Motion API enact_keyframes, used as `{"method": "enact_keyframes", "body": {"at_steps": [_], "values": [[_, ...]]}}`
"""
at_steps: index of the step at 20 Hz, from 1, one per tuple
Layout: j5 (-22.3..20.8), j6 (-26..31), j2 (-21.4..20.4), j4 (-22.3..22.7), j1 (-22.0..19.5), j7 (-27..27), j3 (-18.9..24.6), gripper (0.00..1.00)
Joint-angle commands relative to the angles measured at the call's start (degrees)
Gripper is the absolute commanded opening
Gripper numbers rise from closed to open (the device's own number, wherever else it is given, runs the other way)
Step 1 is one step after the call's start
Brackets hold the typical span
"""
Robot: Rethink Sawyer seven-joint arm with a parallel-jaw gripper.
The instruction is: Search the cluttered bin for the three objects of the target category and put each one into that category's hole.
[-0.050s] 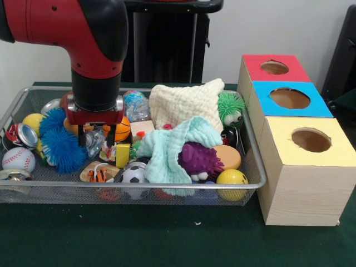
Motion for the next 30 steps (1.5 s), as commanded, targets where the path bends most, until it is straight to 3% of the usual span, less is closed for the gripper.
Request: {"method": "enact_keyframes", "body": {"at_steps": [1,14,30], "values": [[4.12,5.31,4.85,1.79,-3.38,-9.97,4.90,1.00],[6.57,6.62,10.21,-0.81,-6.37,-13.85,8.22,1.00],[10.13,6.56,11.68,0.68,-8.73,-10.47,10.57,1.00]]}}
